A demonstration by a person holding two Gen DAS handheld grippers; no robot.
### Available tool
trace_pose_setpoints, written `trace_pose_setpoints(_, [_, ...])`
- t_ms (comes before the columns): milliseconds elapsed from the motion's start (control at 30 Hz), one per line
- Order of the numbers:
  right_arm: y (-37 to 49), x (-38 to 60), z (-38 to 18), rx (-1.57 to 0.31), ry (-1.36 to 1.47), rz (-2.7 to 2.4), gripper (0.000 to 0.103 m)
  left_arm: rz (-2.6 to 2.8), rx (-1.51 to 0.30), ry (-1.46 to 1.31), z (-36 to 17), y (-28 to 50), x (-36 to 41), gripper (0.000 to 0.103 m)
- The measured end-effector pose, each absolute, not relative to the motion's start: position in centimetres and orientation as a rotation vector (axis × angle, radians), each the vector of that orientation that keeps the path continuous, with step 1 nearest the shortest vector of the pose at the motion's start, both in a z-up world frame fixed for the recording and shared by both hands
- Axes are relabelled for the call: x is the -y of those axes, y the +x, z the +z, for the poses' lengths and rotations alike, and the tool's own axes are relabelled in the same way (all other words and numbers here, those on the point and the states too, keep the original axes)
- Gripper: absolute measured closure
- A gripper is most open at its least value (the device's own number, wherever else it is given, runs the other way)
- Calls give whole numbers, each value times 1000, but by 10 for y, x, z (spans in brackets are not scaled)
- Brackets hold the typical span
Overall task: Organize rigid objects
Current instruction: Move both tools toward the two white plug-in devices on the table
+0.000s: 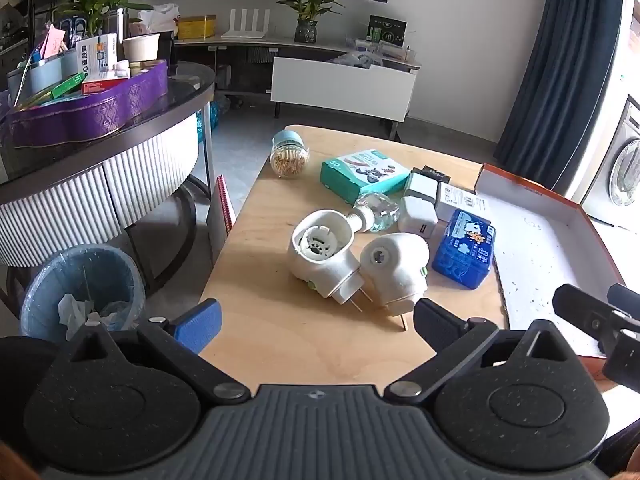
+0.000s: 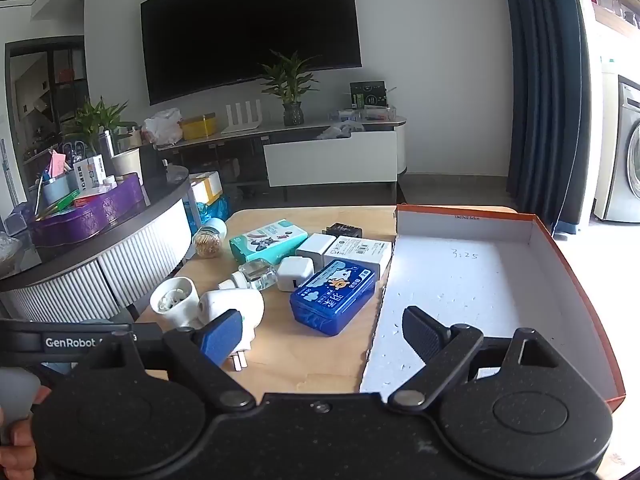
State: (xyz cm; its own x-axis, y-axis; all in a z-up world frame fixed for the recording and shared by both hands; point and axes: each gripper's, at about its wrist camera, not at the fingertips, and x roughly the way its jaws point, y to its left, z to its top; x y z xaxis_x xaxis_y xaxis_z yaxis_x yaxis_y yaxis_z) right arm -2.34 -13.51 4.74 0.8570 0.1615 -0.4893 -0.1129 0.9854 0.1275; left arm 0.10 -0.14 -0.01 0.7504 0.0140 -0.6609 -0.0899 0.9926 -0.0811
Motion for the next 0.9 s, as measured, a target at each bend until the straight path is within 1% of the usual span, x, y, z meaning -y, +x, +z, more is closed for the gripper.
trace_pose_setpoints(133, [-16,134,46,-545,92,154,1,60,-760,-144,-10,9,-6,0])
trace_pose_setpoints(267, [-15,135,37,-552,83,157,1,82,-762,-122,-16,13,1,0])
trace_pose_setpoints(900, [-4,129,24,-615,95,207,1,67,-792,-98,-29,34,-15,0])
